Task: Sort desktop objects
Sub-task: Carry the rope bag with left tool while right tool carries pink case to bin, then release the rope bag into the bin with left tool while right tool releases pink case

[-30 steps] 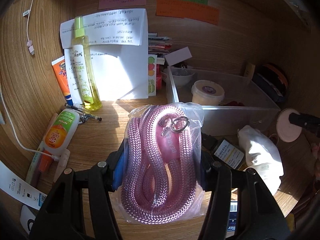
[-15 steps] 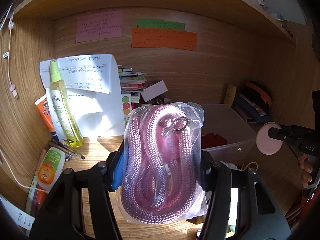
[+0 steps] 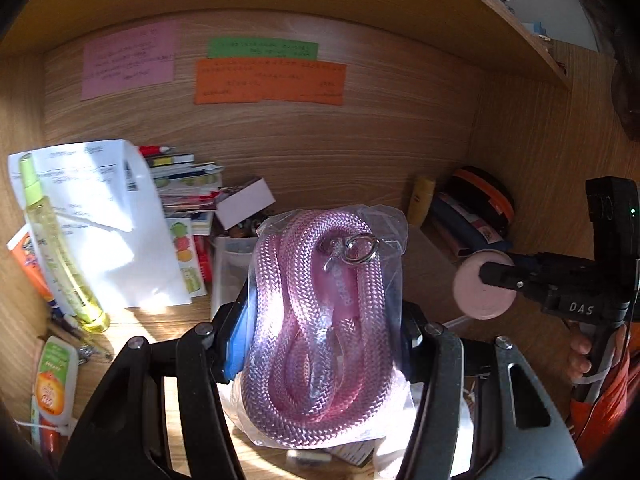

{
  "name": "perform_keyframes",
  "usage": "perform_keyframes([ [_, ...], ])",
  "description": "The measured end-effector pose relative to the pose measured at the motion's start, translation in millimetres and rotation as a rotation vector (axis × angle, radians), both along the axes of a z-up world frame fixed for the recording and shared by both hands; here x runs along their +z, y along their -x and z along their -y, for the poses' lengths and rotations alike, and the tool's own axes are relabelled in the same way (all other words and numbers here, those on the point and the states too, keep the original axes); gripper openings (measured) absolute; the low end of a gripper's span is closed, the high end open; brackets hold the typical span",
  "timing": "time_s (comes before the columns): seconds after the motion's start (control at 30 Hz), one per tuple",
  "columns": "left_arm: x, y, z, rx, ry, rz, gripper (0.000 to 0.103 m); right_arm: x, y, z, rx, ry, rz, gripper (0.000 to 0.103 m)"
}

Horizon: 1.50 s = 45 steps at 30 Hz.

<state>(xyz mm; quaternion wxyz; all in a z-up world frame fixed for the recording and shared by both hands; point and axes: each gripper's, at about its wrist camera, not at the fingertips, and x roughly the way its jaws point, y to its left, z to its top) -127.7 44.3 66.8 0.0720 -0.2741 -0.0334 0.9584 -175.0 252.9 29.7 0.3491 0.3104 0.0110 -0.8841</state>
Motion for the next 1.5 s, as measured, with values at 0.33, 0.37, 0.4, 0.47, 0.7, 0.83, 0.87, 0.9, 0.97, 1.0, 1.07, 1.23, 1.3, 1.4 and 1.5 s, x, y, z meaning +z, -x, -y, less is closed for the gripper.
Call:
perform_keyframes([
  [0.33, 5, 50, -18, -0.132, -0.083, 0.054, 0.057, 1, 22, 22, 0.015, -0.044, 0.006, 0.037],
  [0.37, 6, 54, -19, -0.143, -0.092, 0.062, 0.057, 2, 24, 23, 0.016, -0.046, 0.006, 0.037],
  [0.4, 6, 59, -21, -0.154, -0.101, 0.071, 0.057, 2, 26, 25, 0.019, -0.047, 0.01, 0.037],
  [0.47, 4, 67, -24, -0.177, -0.13, 0.097, 0.057, 0, 29, 27, 0.025, -0.048, 0.015, 0.037],
  [0.7, -25, 87, -36, -0.201, -0.147, 0.202, 0.057, -18, 38, 32, 0.029, -0.063, 0.046, 0.037],
  [0.83, -38, 94, -37, -0.215, -0.154, 0.244, 0.057, -24, 38, 35, 0.037, -0.081, 0.052, 0.037],
  [0.87, -40, 96, -37, -0.215, -0.156, 0.253, 0.057, -25, 39, 34, 0.041, -0.075, 0.054, 0.037],
  [0.9, -42, 97, -36, -0.212, -0.156, 0.259, 0.057, -26, 39, 34, 0.043, -0.071, 0.06, 0.037],
  [0.97, -47, 102, -35, -0.207, -0.152, 0.272, 0.057, -30, 43, 35, 0.039, -0.077, 0.069, 0.037],
  [1.0, -50, 103, -34, -0.2, -0.145, 0.279, 0.057, -32, 44, 36, 0.037, -0.084, 0.072, 0.037],
  [1.07, -53, 105, -32, -0.204, -0.147, 0.288, 0.057, -36, 46, 37, 0.037, -0.094, 0.075, 0.037],
  [1.23, -54, 102, -31, -0.15, -0.06, 0.268, 0.057, -42, 45, 41, 0.039, -0.128, 0.063, 0.037],
  [1.3, -56, 103, -29, -0.115, -0.022, 0.257, 0.057, -43, 44, 44, 0.037, -0.145, 0.055, 0.037],
  [1.4, -57, 104, -24, -0.08, 0.011, 0.252, 0.057, -45, 43, 48, 0.034, -0.163, 0.045, 0.037],
  [1.5, -59, 103, -24, -0.067, 0.04, 0.248, 0.057, -46, 43, 50, 0.03, -0.174, 0.037, 0.037],
])
